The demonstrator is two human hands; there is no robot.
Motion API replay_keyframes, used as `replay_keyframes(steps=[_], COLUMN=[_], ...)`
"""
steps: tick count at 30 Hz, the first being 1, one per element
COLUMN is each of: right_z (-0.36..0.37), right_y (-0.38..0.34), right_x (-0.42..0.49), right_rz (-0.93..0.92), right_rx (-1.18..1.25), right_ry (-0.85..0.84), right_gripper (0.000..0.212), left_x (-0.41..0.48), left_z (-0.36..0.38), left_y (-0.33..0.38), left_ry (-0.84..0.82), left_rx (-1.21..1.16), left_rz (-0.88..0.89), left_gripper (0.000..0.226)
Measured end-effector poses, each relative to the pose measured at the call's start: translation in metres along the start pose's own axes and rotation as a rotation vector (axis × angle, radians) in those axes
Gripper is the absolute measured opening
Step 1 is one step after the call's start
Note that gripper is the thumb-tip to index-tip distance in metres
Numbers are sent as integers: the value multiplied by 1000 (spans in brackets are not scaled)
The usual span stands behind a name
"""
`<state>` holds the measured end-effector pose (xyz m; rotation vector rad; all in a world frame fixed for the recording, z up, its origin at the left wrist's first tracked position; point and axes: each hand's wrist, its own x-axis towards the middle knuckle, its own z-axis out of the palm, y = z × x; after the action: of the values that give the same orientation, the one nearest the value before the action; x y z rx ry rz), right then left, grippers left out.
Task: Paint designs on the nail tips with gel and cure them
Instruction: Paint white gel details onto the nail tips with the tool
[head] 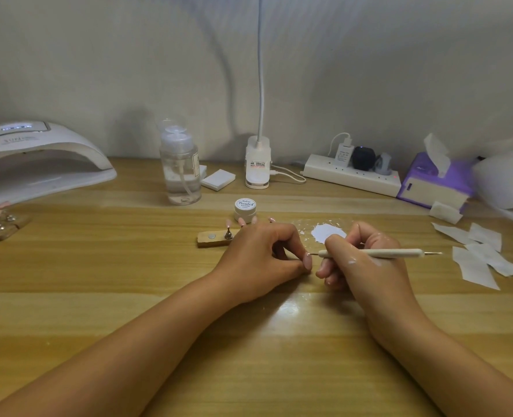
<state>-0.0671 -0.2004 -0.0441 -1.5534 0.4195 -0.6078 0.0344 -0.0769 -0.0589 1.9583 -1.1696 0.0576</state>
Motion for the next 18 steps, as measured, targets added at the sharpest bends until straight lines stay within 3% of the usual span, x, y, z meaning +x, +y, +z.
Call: replay_keyframes(steps=[18], right_z=[0], right_y=[1], right_x=[0], right_rz=[3], right_rx=[22], right_ry=[23], right_gripper=[30], left_x=[0], left_z=[1], left_y=[-1], left_ry=[14], left_rx=[-1], left_rz=[12], left_gripper=[35])
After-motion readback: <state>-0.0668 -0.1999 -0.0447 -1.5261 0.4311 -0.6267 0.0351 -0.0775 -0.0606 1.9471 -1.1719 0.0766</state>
